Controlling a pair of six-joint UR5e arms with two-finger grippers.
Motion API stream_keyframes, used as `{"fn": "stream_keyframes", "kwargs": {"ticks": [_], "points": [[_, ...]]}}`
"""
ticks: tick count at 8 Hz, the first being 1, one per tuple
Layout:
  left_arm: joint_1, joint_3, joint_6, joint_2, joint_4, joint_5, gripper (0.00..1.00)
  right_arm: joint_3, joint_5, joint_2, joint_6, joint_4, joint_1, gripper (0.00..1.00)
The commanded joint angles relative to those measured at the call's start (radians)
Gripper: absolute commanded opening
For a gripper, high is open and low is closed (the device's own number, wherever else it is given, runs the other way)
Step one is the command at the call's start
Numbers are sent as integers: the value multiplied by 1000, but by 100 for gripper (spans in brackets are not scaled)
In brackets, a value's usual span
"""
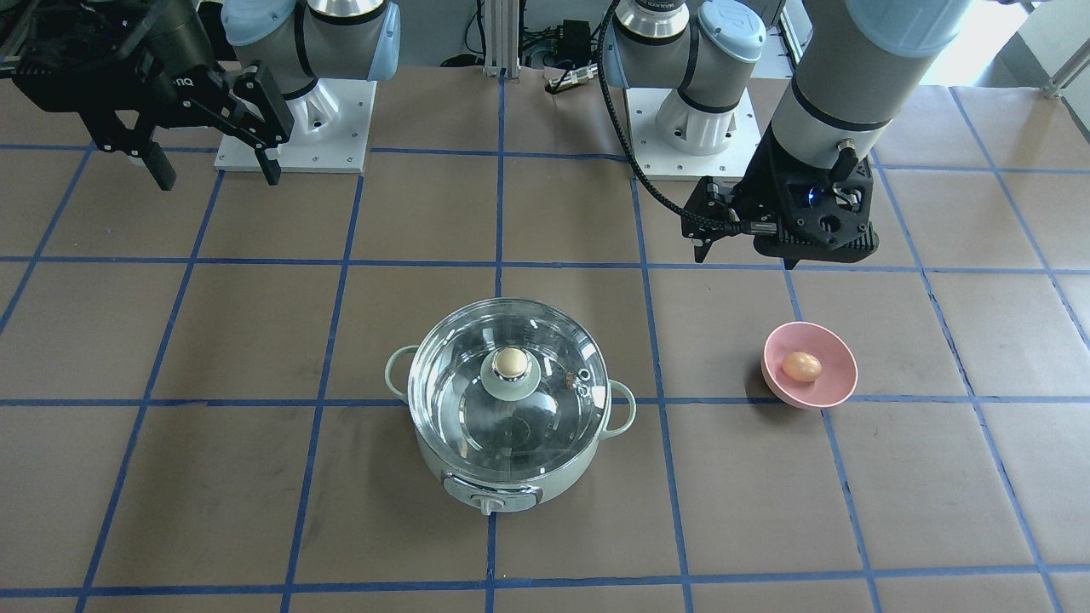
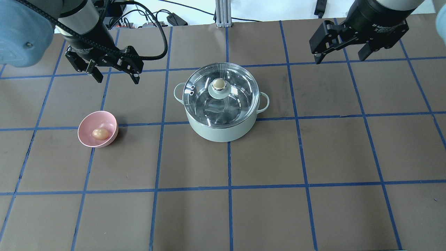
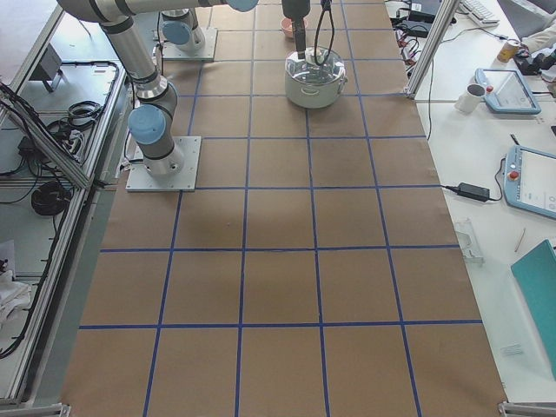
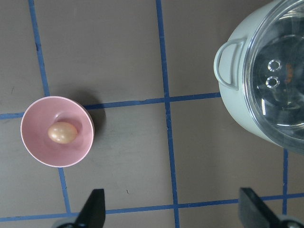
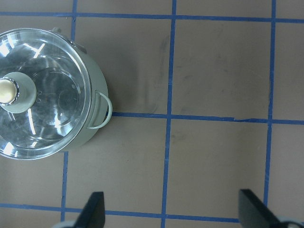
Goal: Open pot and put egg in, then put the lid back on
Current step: 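Lower the left gripper to the egg while the right reaches the lid knob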
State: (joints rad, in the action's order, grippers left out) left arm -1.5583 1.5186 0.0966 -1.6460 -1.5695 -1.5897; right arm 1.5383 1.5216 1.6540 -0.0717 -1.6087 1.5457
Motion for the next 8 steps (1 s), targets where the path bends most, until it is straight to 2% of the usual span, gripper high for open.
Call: {"fn": "stream_keyframes", "kwargs": {"ticks": [1, 3, 4, 5, 7, 8], "points": [[4, 0, 3, 0, 2, 1, 100, -1, 6, 3, -96, 12, -3, 100], [20, 0, 14, -61, 19, 1, 100, -6, -10, 4, -90, 47, -3, 100], [62, 0, 43, -111, 38, 1, 100, -3, 8, 4, -77, 38, 4, 100], [125, 2, 143, -139, 45, -1, 100, -3, -23, -43, -9, 24, 4, 100], [231, 61, 228, -158, 63, -48, 100, -4, -29, -95, 26, 3, 20, 100], [277, 104, 262, -176, 72, -64, 100, -15, -29, -132, 32, -55, 42, 100]]}}
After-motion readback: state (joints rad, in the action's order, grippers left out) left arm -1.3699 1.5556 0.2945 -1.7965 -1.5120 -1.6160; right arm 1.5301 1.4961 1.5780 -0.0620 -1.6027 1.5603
